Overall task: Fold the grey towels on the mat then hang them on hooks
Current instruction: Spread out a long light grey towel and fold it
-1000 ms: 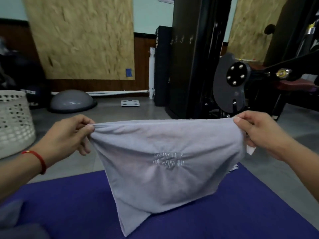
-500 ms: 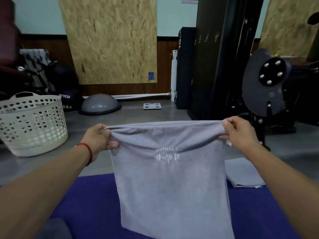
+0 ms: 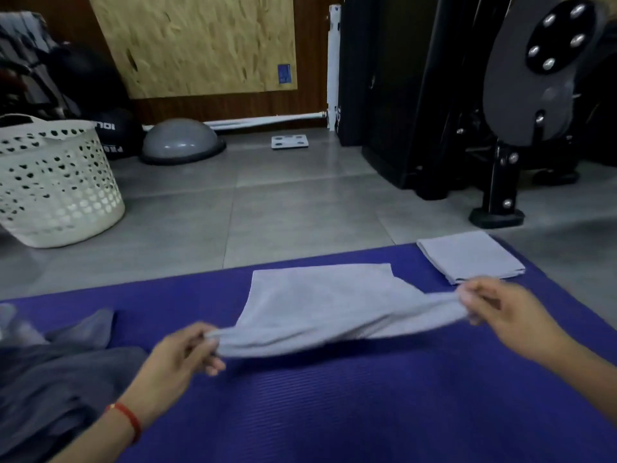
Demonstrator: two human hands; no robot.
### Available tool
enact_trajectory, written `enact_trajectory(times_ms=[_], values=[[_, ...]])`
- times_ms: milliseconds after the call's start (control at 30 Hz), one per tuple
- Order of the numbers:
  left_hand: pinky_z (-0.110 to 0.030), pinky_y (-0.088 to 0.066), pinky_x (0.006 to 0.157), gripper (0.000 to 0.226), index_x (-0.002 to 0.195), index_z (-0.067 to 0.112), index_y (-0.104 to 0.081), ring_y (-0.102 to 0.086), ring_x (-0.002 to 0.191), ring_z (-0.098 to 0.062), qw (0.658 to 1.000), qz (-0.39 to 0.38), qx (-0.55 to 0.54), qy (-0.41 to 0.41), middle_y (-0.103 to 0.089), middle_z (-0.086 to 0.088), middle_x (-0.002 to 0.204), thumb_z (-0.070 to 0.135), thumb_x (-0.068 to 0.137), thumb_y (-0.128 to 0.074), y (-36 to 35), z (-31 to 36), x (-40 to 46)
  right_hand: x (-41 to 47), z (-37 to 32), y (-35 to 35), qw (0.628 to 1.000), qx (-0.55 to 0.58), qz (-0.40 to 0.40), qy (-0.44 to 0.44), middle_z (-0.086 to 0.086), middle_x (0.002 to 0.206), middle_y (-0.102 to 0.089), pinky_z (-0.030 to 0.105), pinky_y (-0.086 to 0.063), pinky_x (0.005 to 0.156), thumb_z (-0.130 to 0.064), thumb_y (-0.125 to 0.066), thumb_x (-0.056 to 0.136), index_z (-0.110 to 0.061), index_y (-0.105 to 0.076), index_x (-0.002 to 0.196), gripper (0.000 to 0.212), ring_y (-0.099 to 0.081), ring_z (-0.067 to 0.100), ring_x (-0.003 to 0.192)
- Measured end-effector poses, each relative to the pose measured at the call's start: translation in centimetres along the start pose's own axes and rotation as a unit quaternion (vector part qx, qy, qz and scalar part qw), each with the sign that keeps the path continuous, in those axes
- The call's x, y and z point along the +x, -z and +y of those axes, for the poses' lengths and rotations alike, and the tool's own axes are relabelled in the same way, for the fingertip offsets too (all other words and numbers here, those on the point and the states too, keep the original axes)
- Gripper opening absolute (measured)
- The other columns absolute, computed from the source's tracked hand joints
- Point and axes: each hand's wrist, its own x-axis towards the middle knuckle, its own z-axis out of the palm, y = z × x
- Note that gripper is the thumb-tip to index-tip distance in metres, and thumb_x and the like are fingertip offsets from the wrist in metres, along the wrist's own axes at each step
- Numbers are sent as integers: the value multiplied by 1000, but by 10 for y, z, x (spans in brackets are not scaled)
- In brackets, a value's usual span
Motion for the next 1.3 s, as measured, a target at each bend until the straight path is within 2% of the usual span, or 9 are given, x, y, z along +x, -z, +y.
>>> enact_trajectory(times_ms=[100,233,333,567,667,767,967,1133,1300], values=[[-37,-60,81,19,88,34,-75,-73,82,-21,987,-93,109,72,-76,-4,84,19,96,-67,-20,-59,-47,-48,45,-28,981,-119,-151,-29,-12,87,-72,31,-54,77,-29,-66,98,-34,-70,86,13,-68,10,81],[-6,-45,88,8,92,44,-74,-66,99,10,968,-131,214,5,-68,35,106,41,93,-66,-43,-98,-89,-86,83,-49,931,-232,-282,11,-30,91,-62,14,-43,72,-32,-62,101,-52,-55,76,33,-60,0,87],[-5,-41,93,37,99,36,-76,-60,106,15,959,-128,251,-38,-62,39,117,61,93,-50,-44,-102,-110,-102,88,-46,898,-285,-333,32,-22,94,-54,15,-42,77,-39,-53,103,-44,-58,86,19,-54,0,94],[-11,-45,86,33,107,44,-63,-57,96,9,892,-206,356,-187,-63,27,107,41,108,-30,-40,-101,-191,-178,113,-44,837,-282,-461,88,-34,93,-50,3,-32,83,-50,-55,92,-41,-52,90,10,-43,-18,94],[-10,-49,83,23,111,47,-56,-53,109,8,862,-269,383,-195,-55,25,125,41,104,-34,-50,-104,-213,-192,105,-50,839,-286,-455,84,-23,93,-56,2,-36,80,-53,-58,88,-34,-60,82,20,-47,-12,86],[-8,-45,90,34,102,45,-67,-53,116,9,883,-265,354,-156,-50,27,133,27,79,-50,-51,-102,-195,-162,95,-54,849,-298,-436,39,-10,83,-57,22,-46,70,-59,-53,95,-23,-60,76,40,-57,5,76],[-19,-40,95,45,123,20,-68,-58,101,-15,952,-73,295,34,-61,3,116,-1,84,-62,-75,-98,-49,-57,124,-89,906,-330,-263,-37,-8,104,-58,36,-51,85,-34,-52,101,-29,-60,104,10,-62,17,96],[-41,-54,99,53,128,12,-61,-67,101,-25,945,69,98,303,-70,-5,114,33,80,-71,-82,-129,77,22,135,-134,902,-357,-200,-136,16,137,-49,52,-46,102,-36,-46,103,-8,-44,141,47,-49,38,125],[-40,-60,87,38,86,15,-75,-72,84,-23,940,144,5,308,-75,-3,86,50,72,-77,-94,-132,121,80,139,-167,938,-246,-92,-226,20,144,-44,55,-38,108,-41,-50,101,-11,-51,139,49,-38,42,134]])
